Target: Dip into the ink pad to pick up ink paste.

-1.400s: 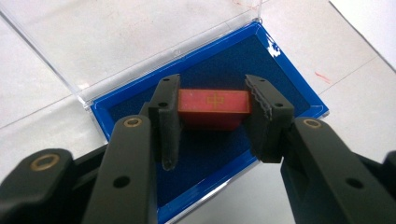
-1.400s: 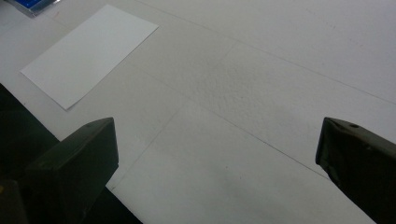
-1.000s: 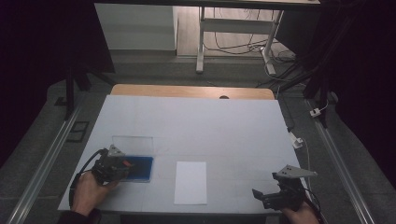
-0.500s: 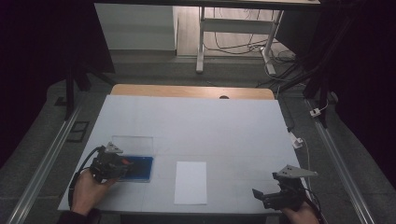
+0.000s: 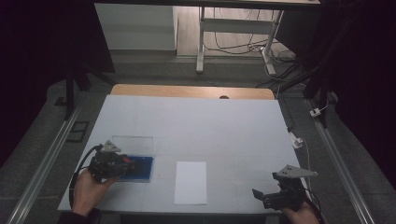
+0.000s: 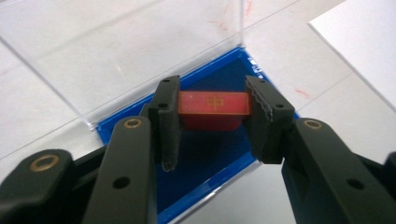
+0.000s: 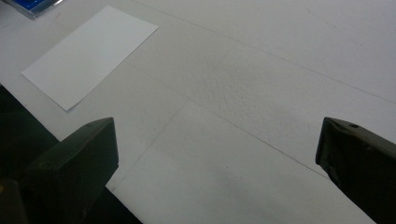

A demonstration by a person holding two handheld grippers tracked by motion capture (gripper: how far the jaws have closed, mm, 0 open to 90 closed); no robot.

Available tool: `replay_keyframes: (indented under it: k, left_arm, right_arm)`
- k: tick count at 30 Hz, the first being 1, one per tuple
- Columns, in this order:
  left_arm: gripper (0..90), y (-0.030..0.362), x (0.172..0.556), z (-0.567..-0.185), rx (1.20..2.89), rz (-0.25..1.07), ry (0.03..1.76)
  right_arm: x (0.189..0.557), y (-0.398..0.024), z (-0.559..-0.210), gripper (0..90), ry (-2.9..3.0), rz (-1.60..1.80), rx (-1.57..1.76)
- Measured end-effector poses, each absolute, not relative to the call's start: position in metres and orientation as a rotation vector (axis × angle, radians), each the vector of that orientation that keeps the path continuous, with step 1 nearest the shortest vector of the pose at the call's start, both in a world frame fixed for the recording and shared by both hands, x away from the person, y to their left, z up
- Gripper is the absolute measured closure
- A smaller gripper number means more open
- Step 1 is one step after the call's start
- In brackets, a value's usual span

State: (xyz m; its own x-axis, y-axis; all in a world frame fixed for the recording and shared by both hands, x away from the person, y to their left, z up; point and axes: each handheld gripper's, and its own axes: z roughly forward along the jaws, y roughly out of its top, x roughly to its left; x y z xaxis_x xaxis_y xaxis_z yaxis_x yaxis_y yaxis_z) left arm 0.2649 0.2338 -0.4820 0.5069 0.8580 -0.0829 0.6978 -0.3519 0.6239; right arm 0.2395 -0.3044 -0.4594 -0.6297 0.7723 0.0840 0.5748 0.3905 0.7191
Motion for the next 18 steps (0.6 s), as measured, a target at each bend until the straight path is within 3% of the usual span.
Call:
replay_keyframes:
  k: [18]
  left_arm:
    - [58.3,0.208,0.257,-0.467,2.16,0.315,1.135]
  right_arm:
    - [0.24,-0.305,-0.459,0.0,2.388,1.077,1.188]
